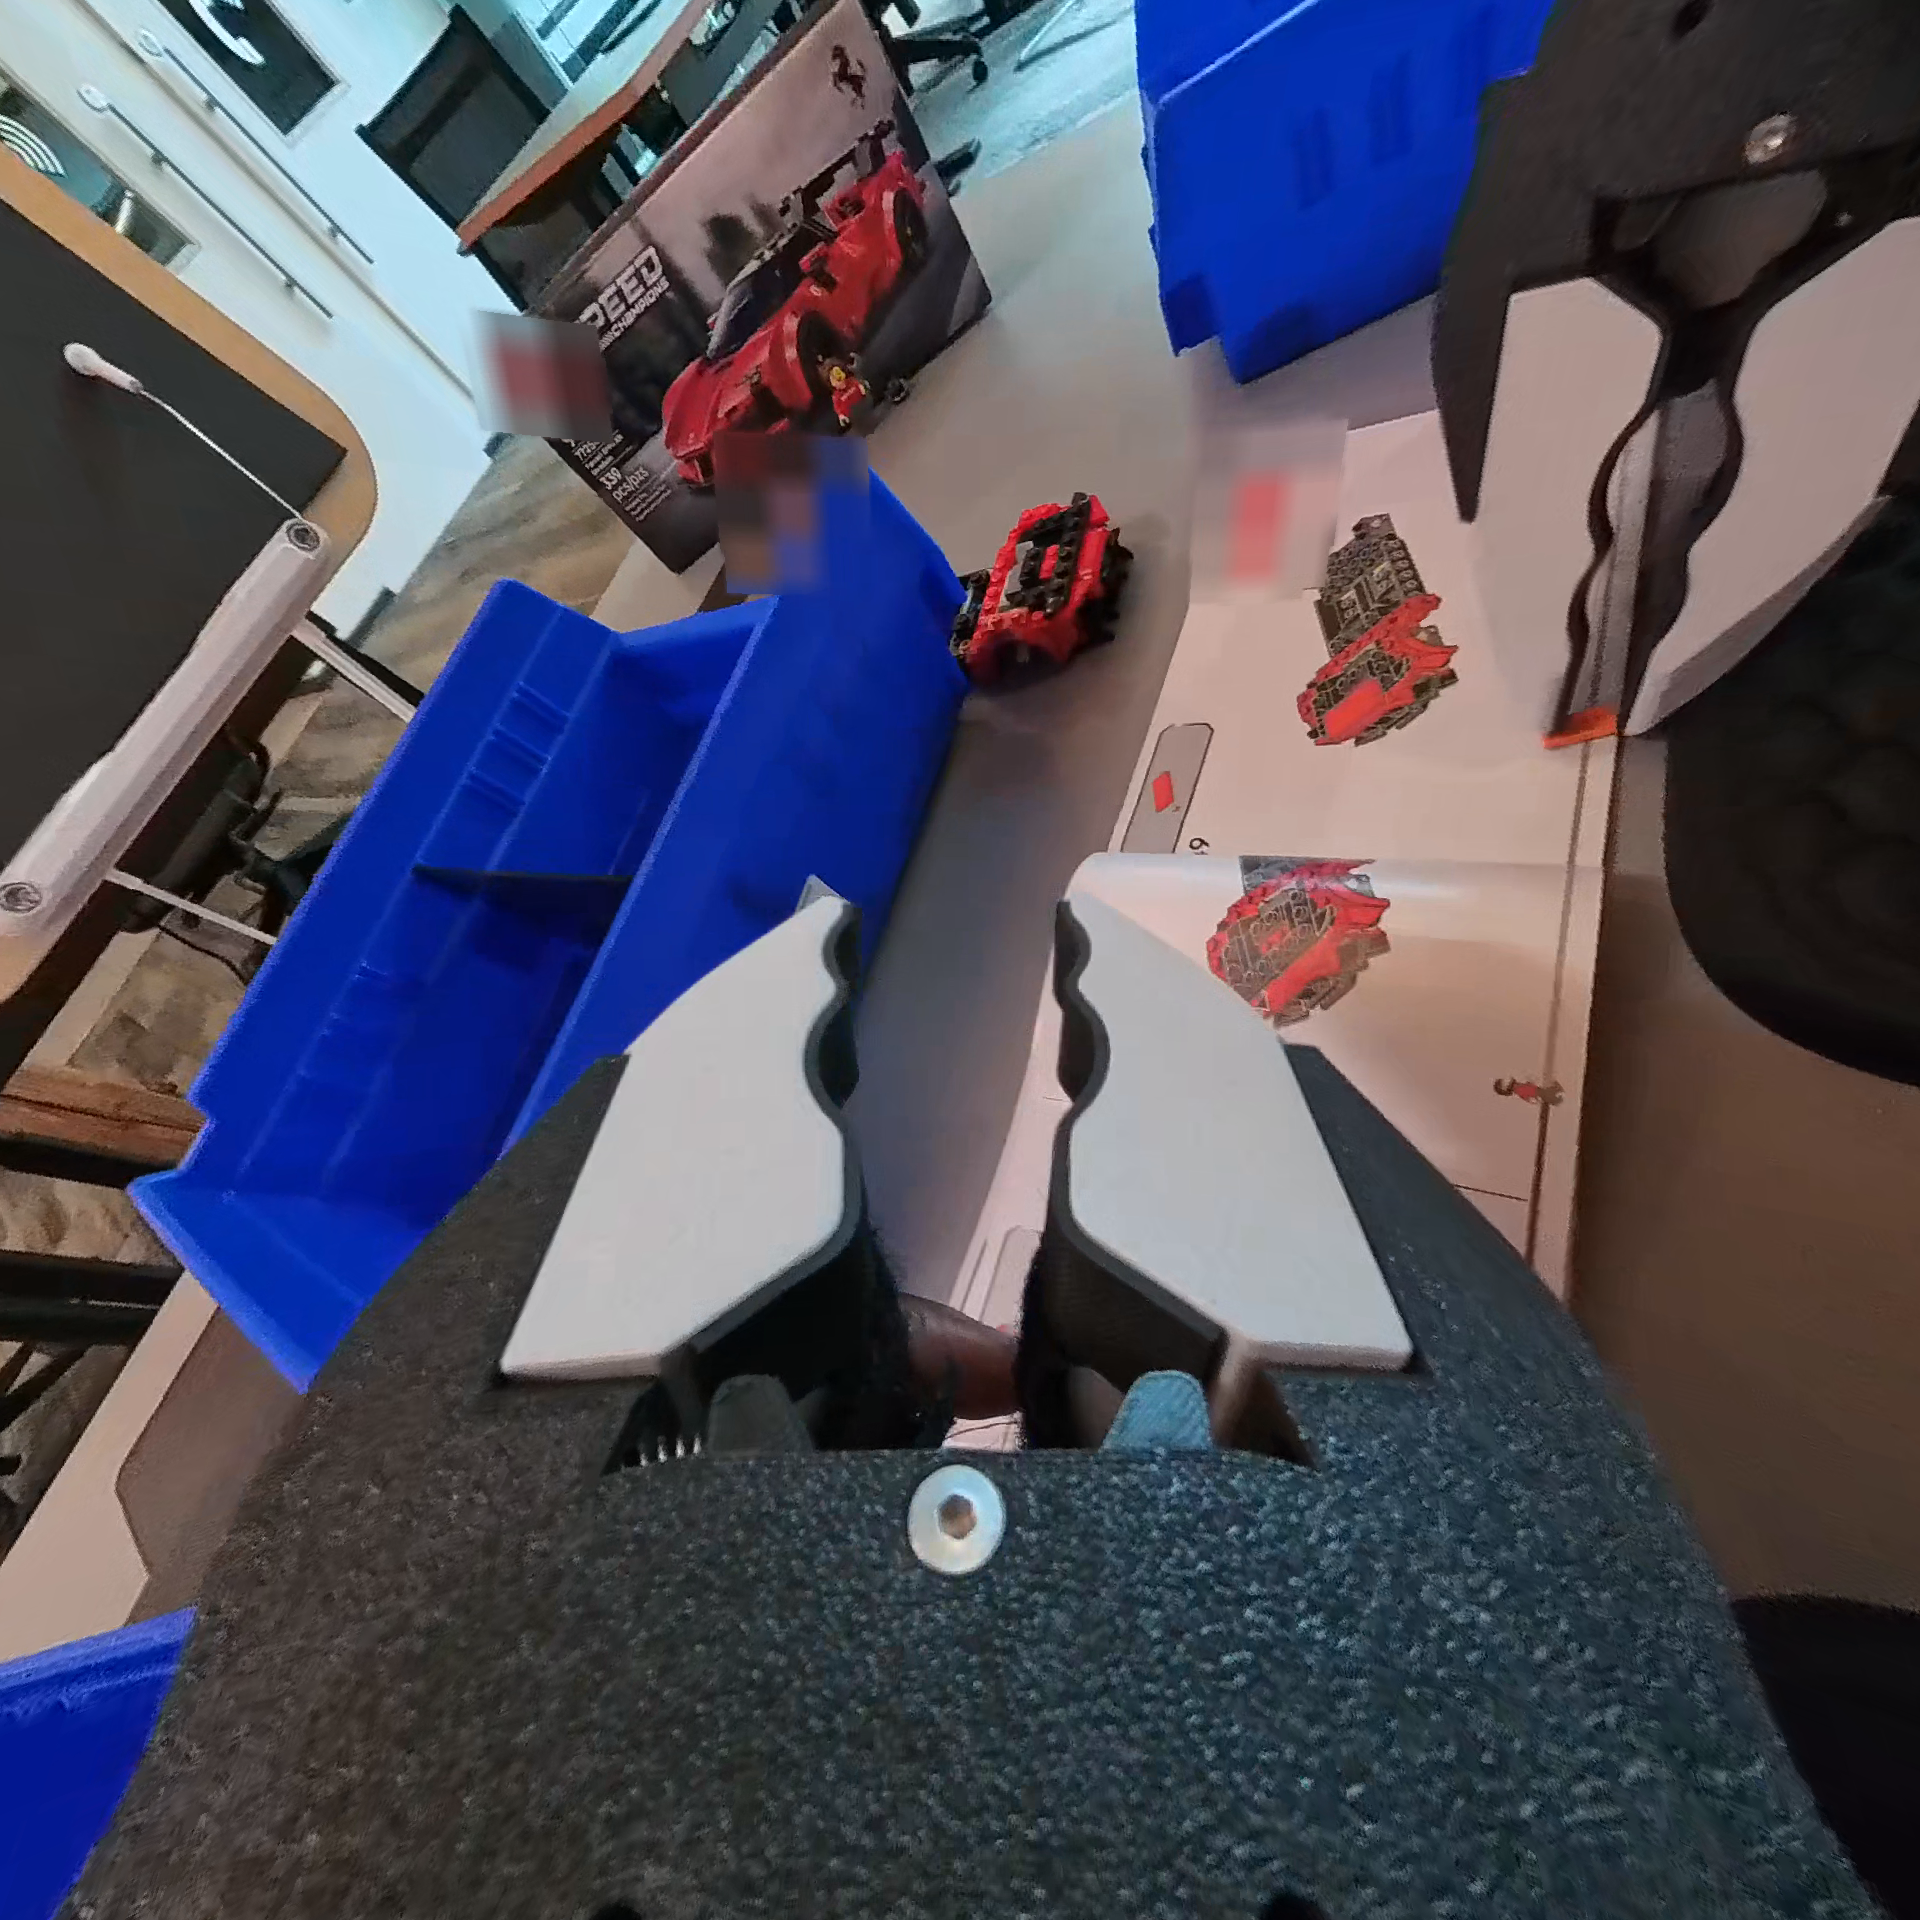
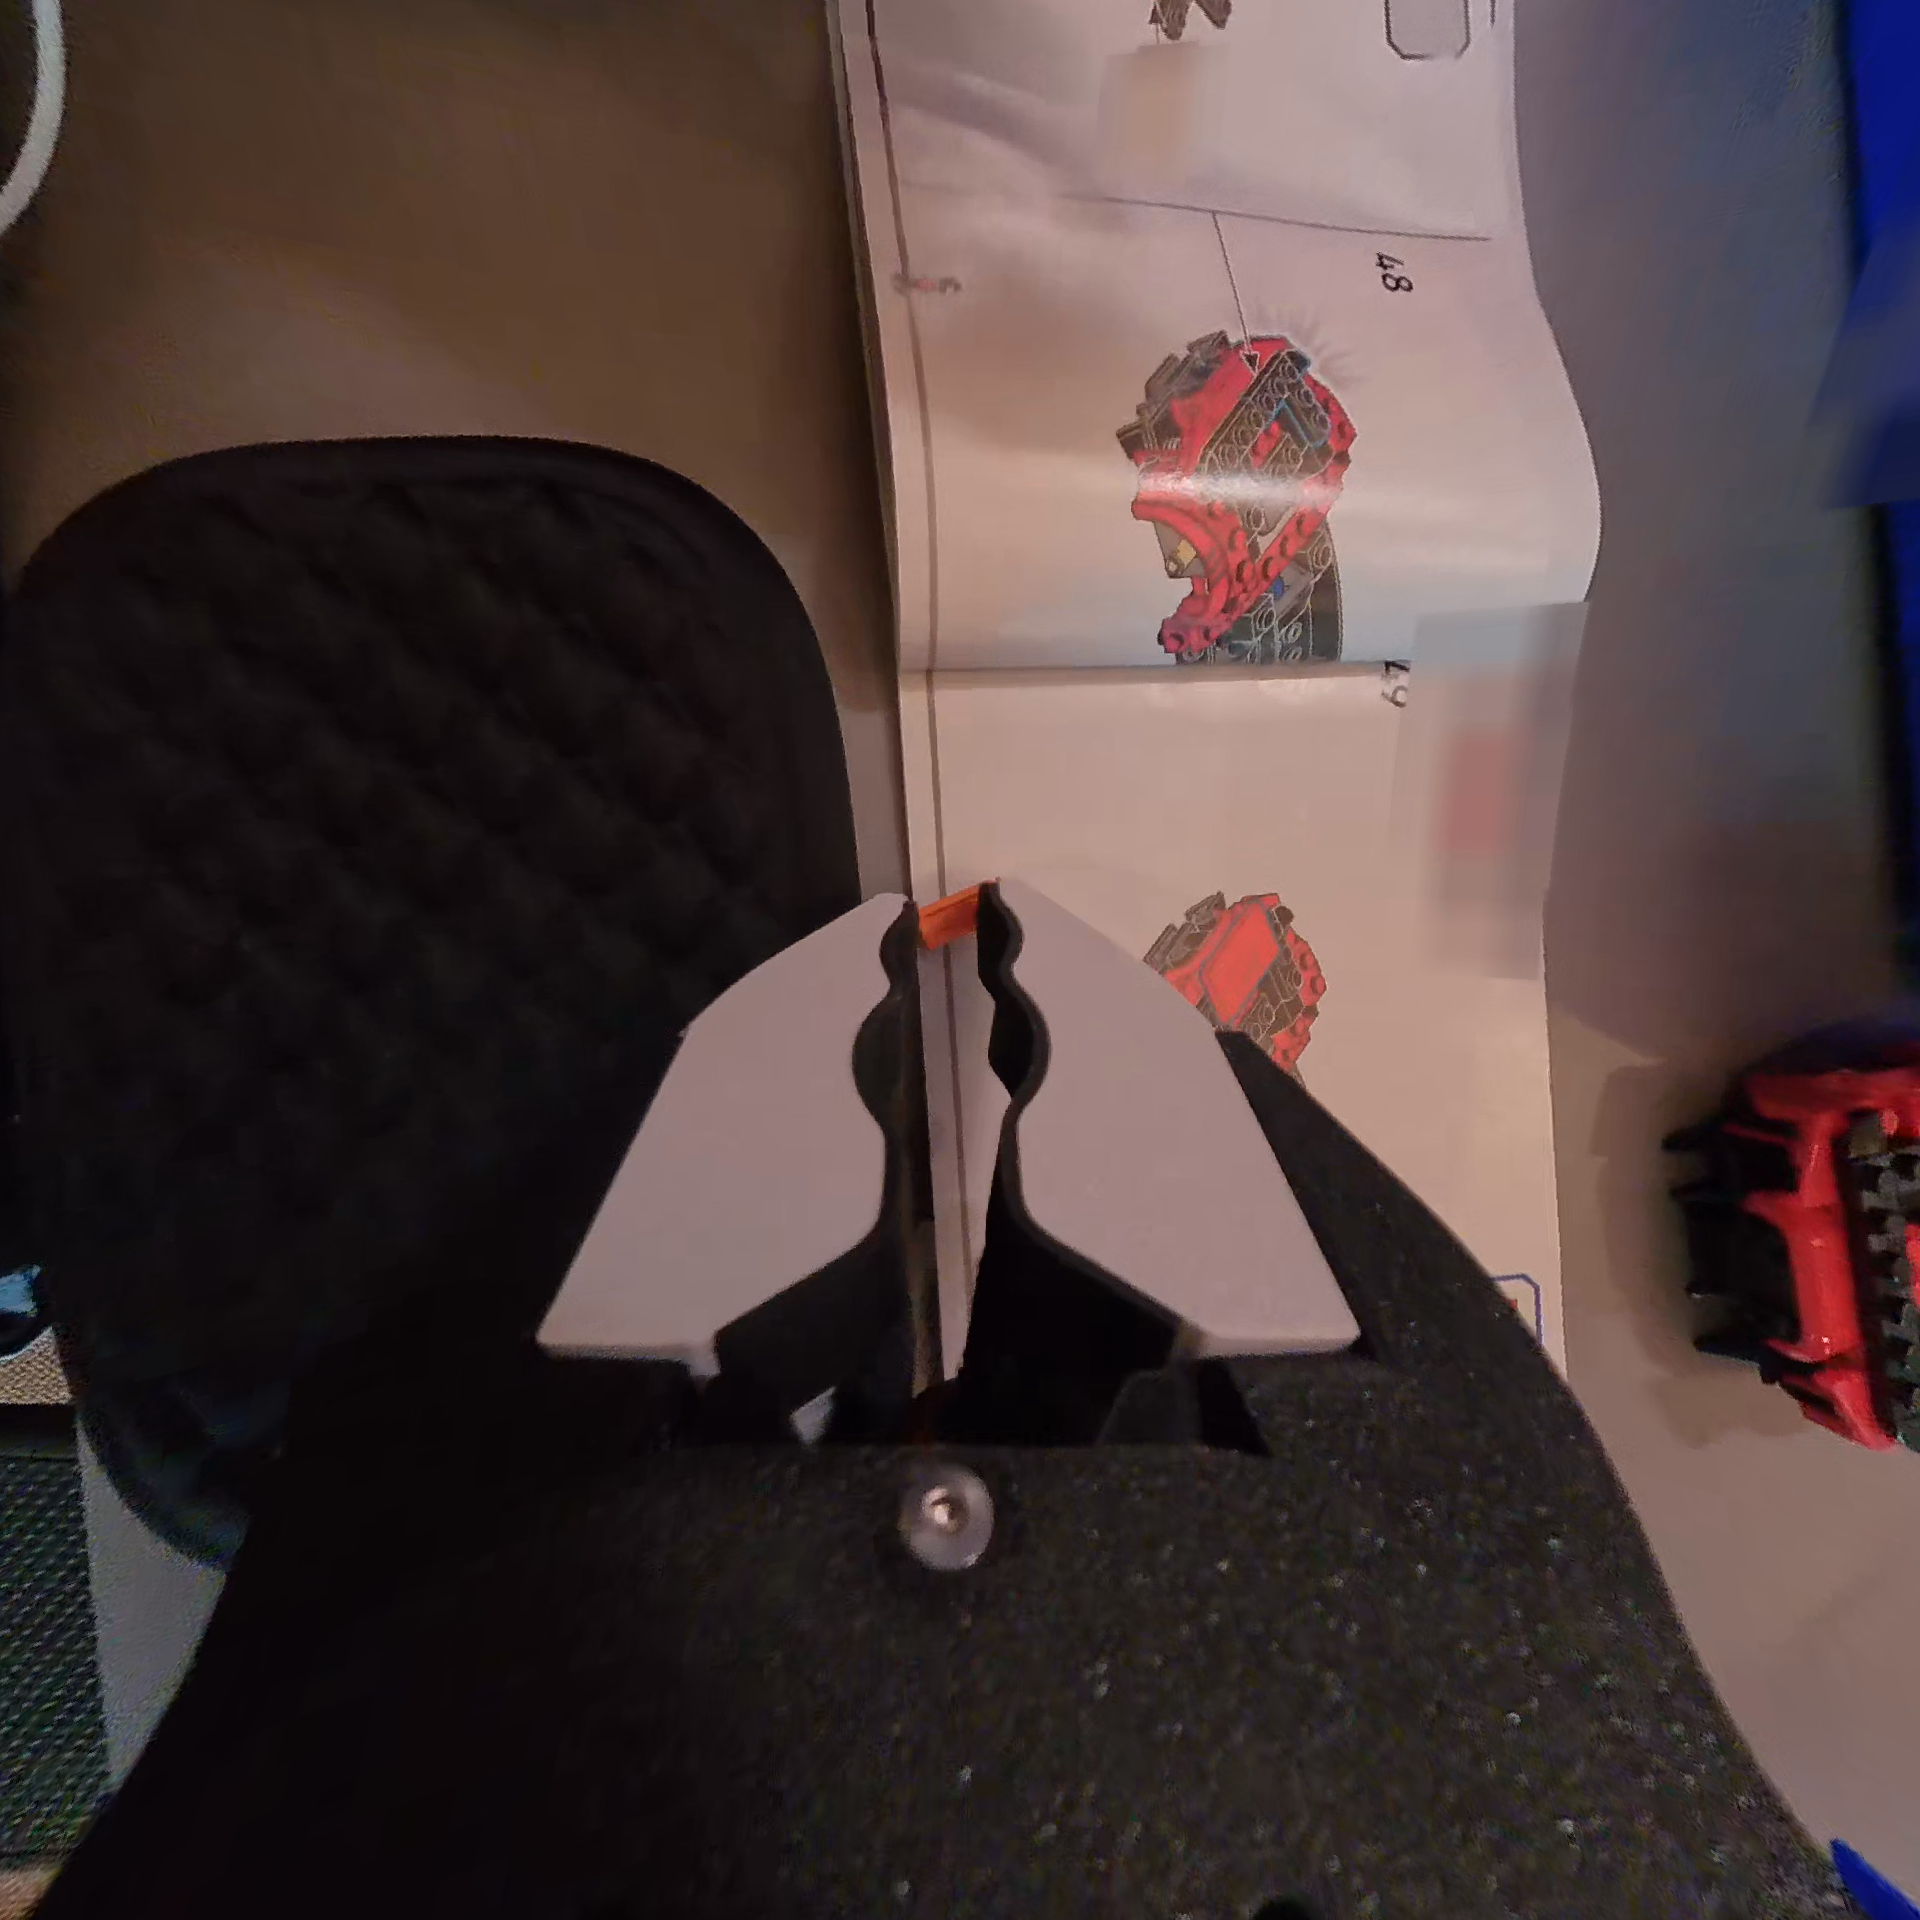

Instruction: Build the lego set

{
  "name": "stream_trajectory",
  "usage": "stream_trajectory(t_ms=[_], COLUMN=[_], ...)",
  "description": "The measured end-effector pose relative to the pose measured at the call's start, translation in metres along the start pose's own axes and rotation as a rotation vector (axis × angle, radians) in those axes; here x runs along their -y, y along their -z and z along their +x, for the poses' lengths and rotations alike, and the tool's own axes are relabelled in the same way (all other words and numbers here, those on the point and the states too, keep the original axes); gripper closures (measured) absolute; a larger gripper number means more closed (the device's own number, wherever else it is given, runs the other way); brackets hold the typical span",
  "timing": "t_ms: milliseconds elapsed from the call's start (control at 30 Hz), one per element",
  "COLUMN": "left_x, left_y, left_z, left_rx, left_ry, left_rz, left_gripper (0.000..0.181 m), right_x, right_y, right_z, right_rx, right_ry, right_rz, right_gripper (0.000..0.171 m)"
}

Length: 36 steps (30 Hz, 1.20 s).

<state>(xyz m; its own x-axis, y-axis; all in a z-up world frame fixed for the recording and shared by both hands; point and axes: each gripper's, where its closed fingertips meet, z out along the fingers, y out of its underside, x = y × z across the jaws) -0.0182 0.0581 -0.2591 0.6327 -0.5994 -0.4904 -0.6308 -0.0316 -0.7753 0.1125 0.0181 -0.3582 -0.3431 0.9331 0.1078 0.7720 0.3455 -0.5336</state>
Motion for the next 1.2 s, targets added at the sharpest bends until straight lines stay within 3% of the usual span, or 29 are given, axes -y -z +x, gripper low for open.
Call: stream_trajectory(t_ms=[100, 300, 400, 500, 567, 633, 667, 933, 1033, 1200], left_x=[-0.002, 0.002, 0.011, 0.020, 0.023, 0.024, 0.025, 0.018, 0.017, 0.013], left_y=[-0.001, -0.003, -0.003, -0.005, -0.005, -0.003, -0.002, -0.006, -0.007, -0.007], left_z=[0.005, 0.019, 0.028, 0.040, 0.042, 0.041, 0.042, 0.057, 0.058, 0.065], left_rx=[-0.016, -0.061, -0.114, -0.232, -0.282, -0.282, -0.277, -0.283, -0.280, -0.294], left_ry=[0.000, -0.001, 0.056, 0.254, 0.335, 0.318, 0.295, 0.185, 0.154, 0.084], left_rz=[0.000, 0.041, 0.103, 0.160, 0.178, 0.201, 0.210, 0.179, 0.176, 0.187], left_gripper=[0.147, 0.148, 0.150, 0.154, 0.154, 0.154, 0.154, 0.153, 0.153, 0.153], right_x=[0.001, 0.000, 0.017, 0.041, 0.038, 0.022, 0.017, -0.004, -0.001, 0.001], right_y=[-0.002, 0.007, 0.027, 0.048, 0.038, 0.024, 0.021, -0.002, -0.003, -0.001], right_z=[-0.001, 0.008, 0.025, 0.033, 0.019, 0.002, 0.001, 0.010, 0.009, 0.009], right_rx=[0.004, -0.033, -0.193, -0.400, -0.267, -0.051, -0.016, -0.049, -0.033, -0.009], right_ry=[-0.011, -0.183, -0.147, 0.054, 0.010, -0.179, -0.241, -0.314, -0.317, -0.383], right_rz=[0.019, 0.167, 0.339, 0.417, 0.358, 0.291, 0.290, 0.188, 0.198, 0.255], right_gripper=[0.169, 0.171, 0.171, 0.171, 0.169, 0.149, 0.147, 0.150, 0.163, 0.164])
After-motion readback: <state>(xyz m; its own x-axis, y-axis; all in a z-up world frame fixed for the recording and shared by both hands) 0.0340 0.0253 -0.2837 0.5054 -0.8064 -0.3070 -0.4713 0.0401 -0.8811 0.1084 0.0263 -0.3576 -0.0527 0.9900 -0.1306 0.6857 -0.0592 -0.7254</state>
